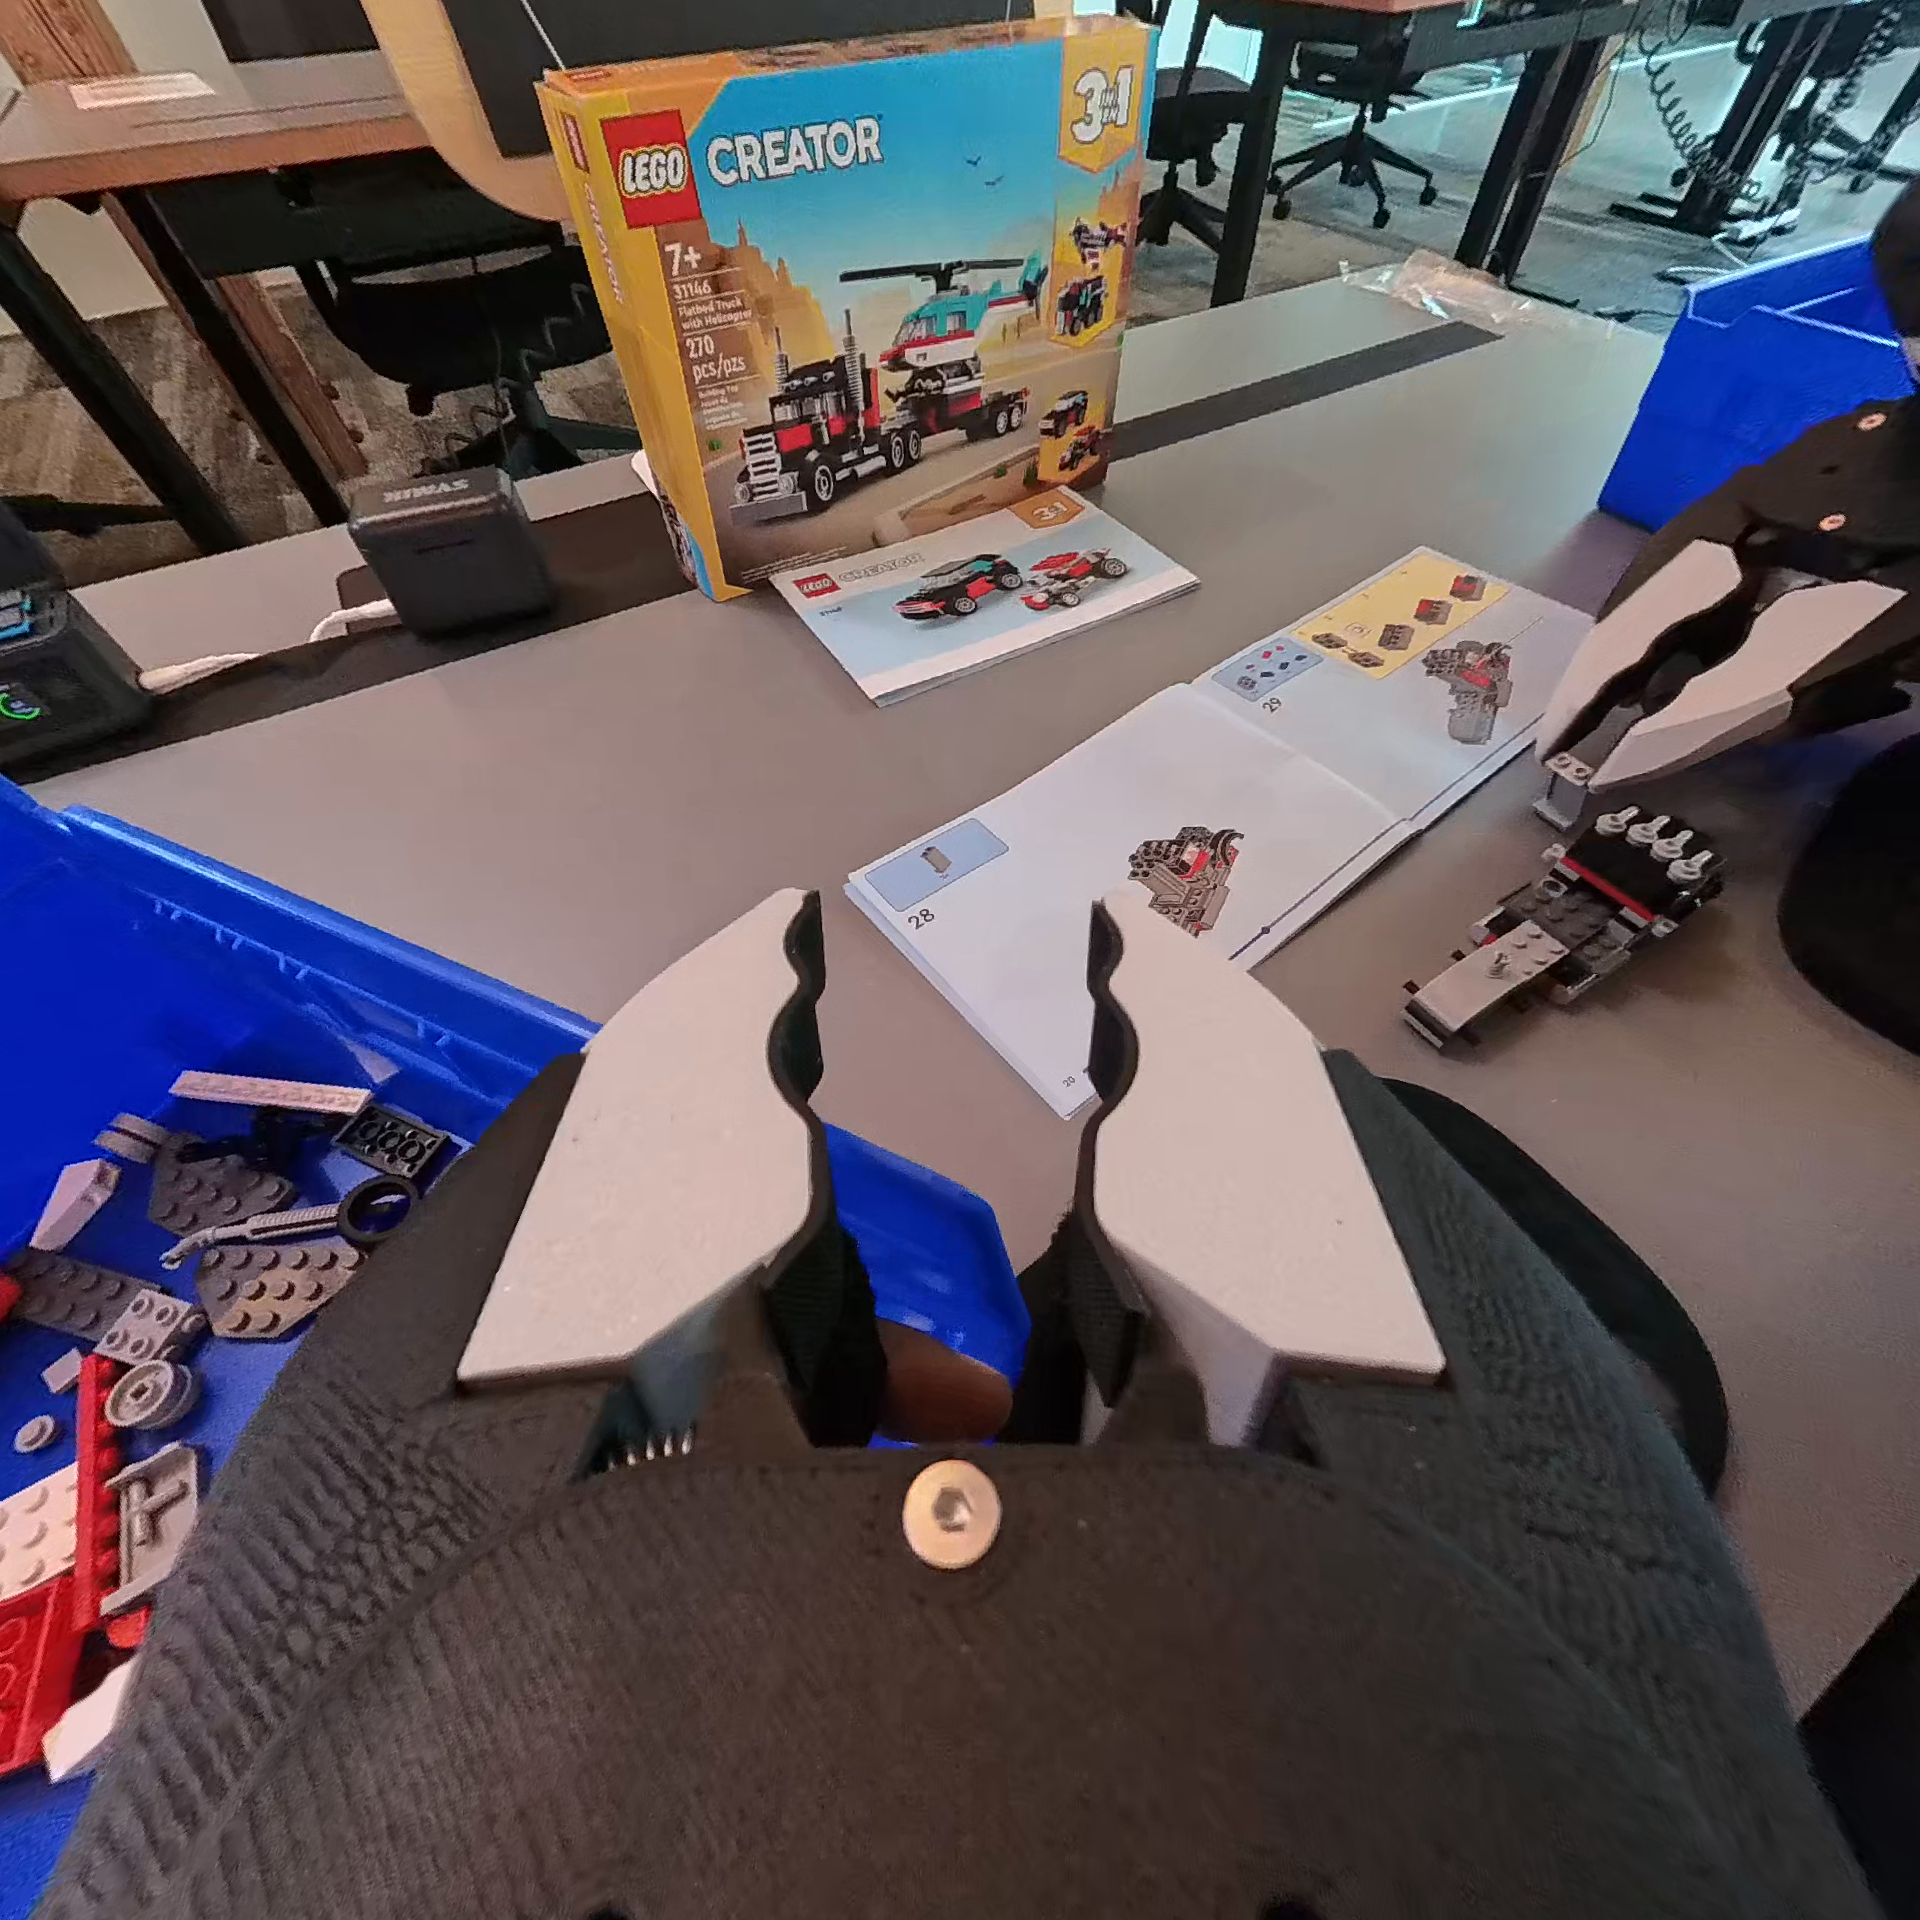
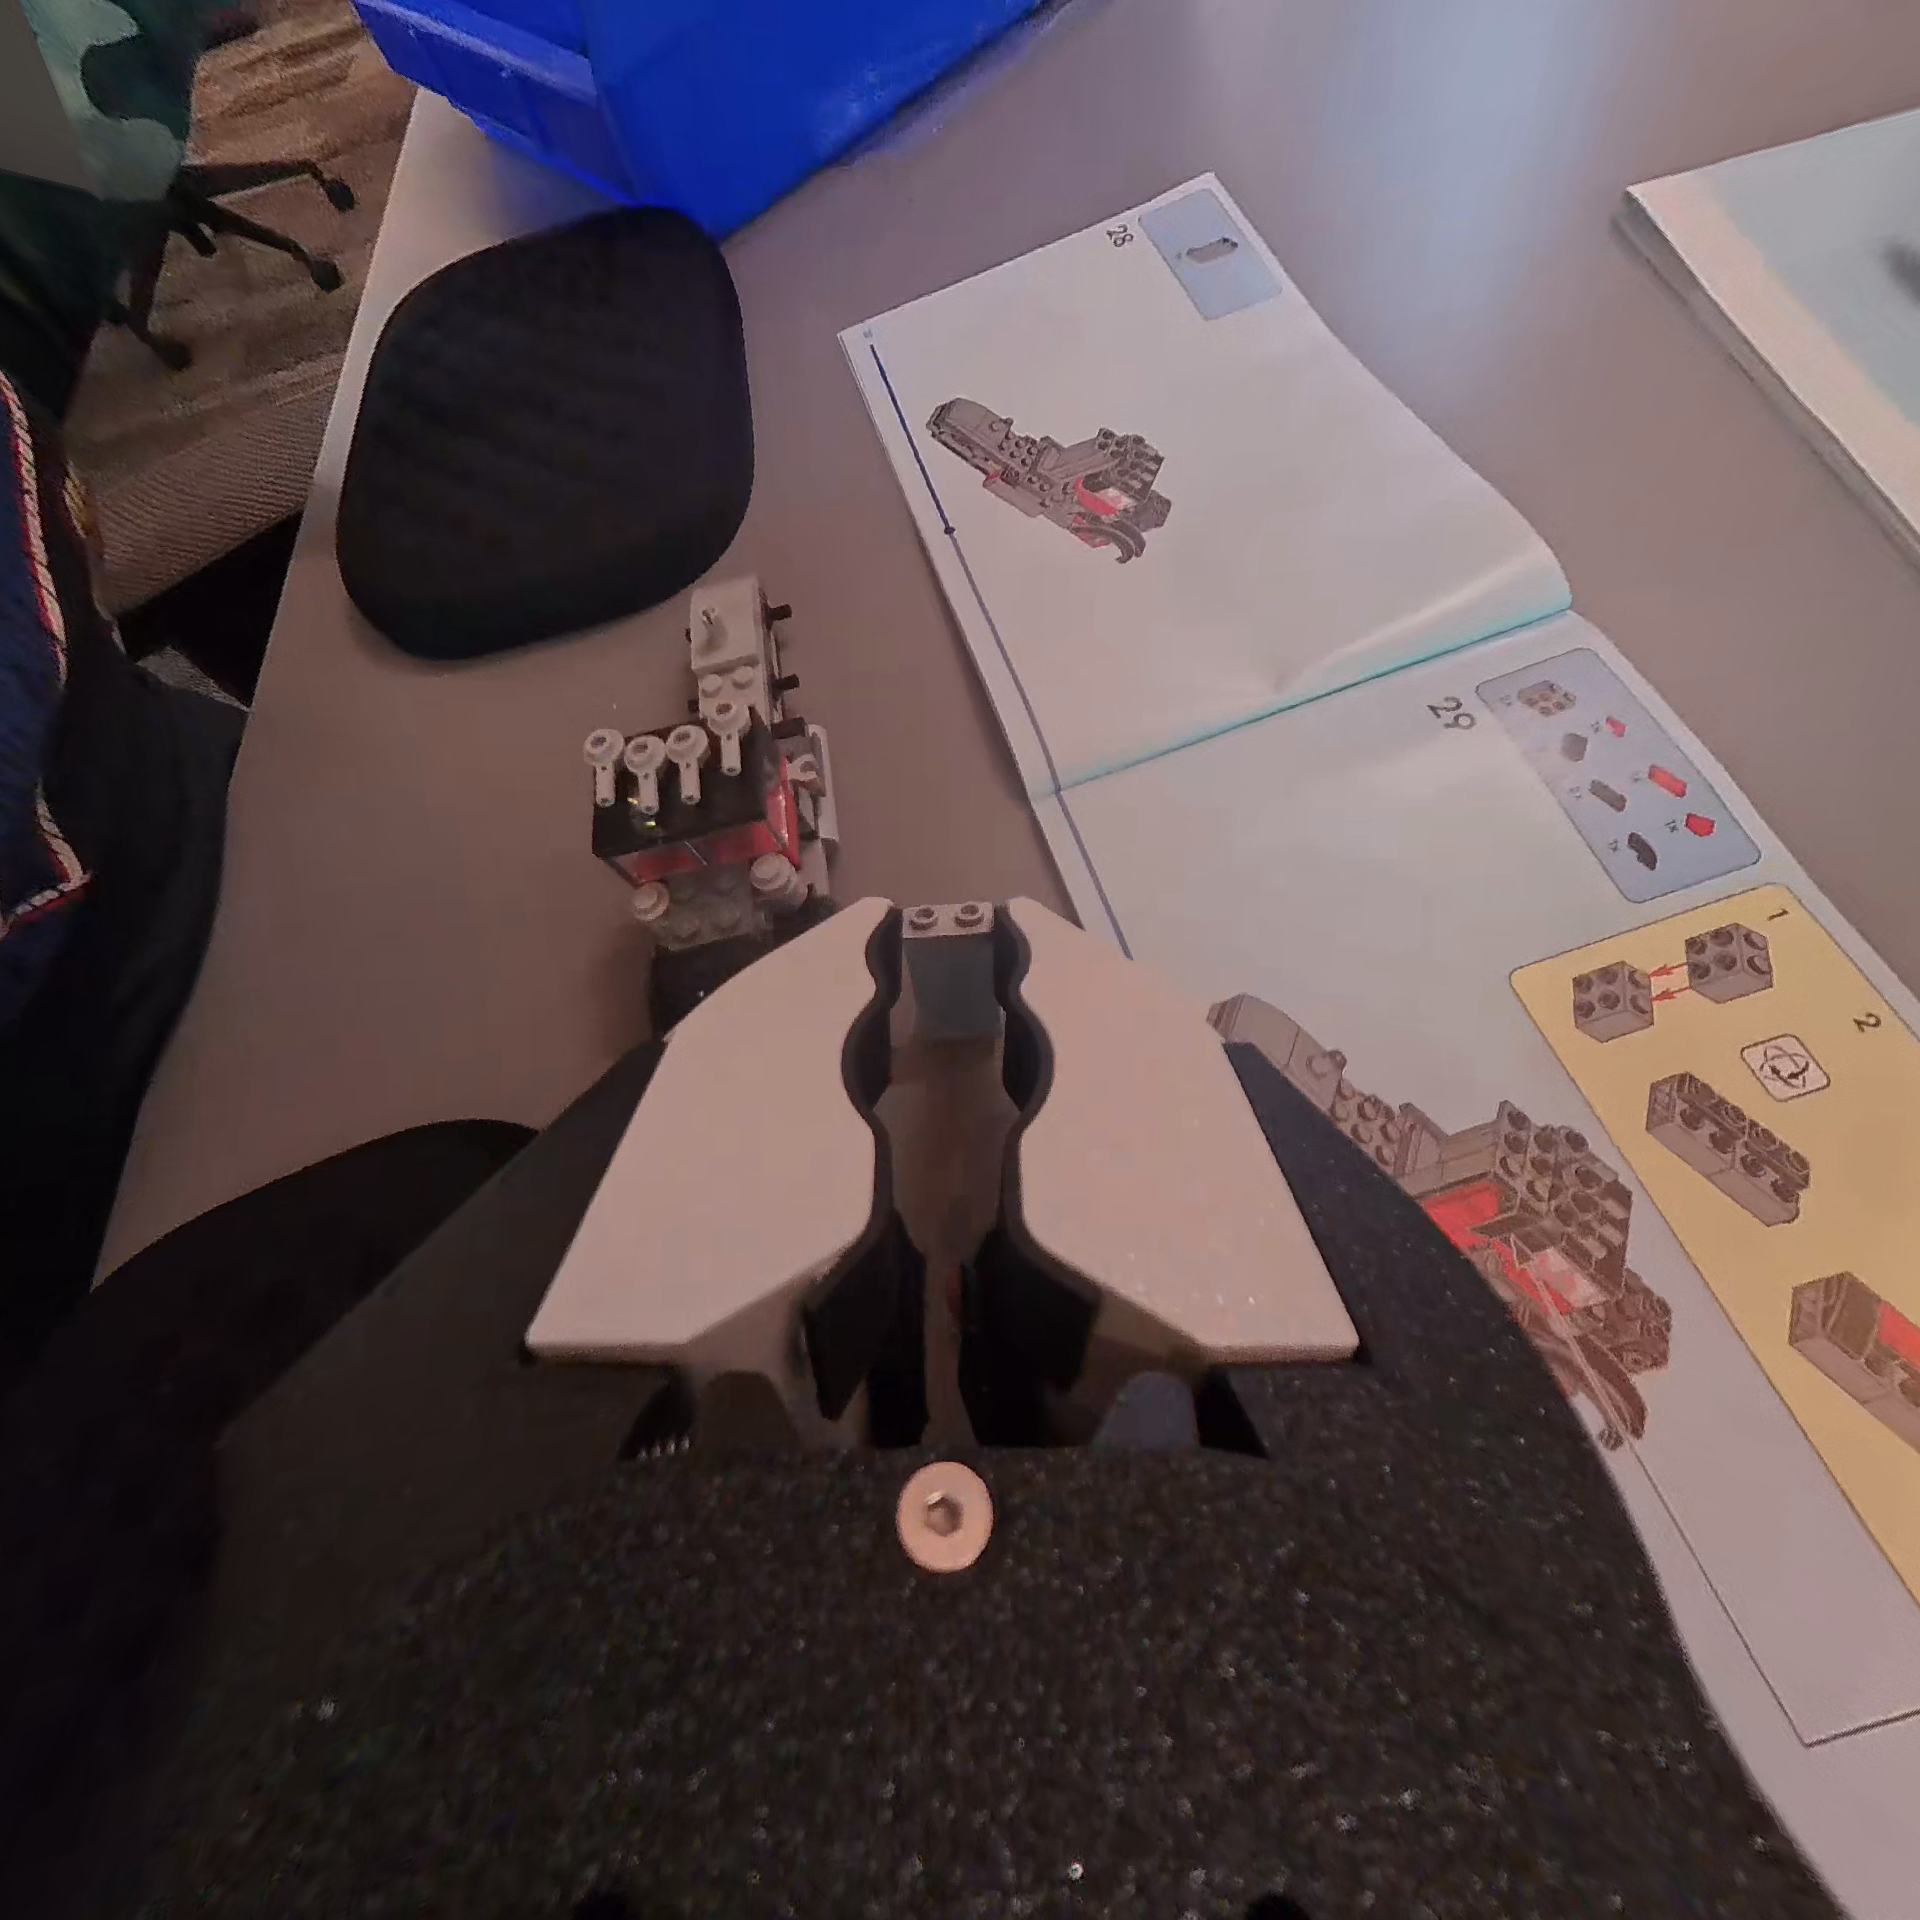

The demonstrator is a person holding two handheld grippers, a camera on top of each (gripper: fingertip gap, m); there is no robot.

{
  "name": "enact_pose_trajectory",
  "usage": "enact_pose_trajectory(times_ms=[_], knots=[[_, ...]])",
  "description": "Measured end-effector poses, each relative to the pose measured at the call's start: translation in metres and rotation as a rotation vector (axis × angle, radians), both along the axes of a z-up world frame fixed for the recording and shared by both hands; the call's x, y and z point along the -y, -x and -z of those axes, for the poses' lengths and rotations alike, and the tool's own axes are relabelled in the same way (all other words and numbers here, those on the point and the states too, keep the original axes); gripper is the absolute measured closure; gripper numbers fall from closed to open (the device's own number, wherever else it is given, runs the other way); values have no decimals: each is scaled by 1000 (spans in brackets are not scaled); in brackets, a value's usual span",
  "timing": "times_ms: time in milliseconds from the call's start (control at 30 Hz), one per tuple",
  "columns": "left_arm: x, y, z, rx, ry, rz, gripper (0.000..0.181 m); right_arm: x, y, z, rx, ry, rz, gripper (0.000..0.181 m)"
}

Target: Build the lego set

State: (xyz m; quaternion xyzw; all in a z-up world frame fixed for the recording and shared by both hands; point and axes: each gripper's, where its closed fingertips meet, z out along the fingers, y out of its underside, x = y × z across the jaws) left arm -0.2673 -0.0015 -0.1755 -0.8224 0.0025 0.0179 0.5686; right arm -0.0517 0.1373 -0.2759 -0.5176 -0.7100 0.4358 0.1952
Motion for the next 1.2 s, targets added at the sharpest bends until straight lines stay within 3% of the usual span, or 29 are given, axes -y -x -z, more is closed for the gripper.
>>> enact_pose_trajectory(times_ms=[633,767,933,1067,1200], knots=[[6,5,-1,-66,54,-15,132,-7,-13,-2,-17,38,28,151],[33,34,-2,-168,216,-91,133,-22,-9,-21,-151,25,110,147],[87,96,-7,-191,502,-246,138,-37,-8,-38,-307,-1,198,145],[119,151,14,-224,792,-319,143,-39,-11,-40,-335,-19,206,146],[115,187,43,-162,960,-257,150,-37,-11,-37,-321,-27,198,146]])
